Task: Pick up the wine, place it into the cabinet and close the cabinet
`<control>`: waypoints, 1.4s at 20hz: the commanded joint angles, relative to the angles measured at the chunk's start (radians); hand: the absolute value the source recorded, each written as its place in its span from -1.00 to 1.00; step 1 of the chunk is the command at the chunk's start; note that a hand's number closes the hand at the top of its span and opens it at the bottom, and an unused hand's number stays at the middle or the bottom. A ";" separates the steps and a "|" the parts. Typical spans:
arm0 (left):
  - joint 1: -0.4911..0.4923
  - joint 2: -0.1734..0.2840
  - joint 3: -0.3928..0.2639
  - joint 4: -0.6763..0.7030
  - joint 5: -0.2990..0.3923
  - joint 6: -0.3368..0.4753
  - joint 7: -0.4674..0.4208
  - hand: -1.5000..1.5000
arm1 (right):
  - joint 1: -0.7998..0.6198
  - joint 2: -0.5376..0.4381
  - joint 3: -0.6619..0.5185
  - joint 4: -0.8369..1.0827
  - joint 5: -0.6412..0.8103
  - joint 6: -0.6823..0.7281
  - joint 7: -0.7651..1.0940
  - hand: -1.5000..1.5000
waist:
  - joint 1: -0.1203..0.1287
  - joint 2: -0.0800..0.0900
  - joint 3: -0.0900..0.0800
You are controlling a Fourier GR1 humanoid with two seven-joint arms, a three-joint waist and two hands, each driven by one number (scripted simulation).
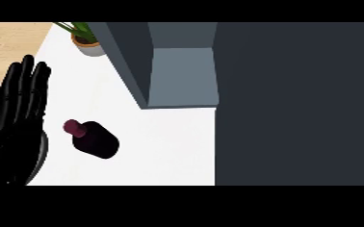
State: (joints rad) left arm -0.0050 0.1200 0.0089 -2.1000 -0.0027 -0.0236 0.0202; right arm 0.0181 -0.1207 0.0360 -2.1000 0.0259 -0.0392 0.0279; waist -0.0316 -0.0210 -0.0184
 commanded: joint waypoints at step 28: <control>-0.390 -0.120 -0.517 -0.128 -0.158 0.443 0.800 -1.00 | 0.324 -0.050 0.265 -0.569 -0.186 0.171 0.301 -1.00 | 0.021 0.014 0.019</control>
State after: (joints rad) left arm -0.3169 0.0010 -0.4506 -2.1978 -0.1019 0.3346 0.7031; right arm 0.3042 -0.1752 0.2548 -2.4743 -0.1634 0.1596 0.2379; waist -0.0092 -0.0050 0.0005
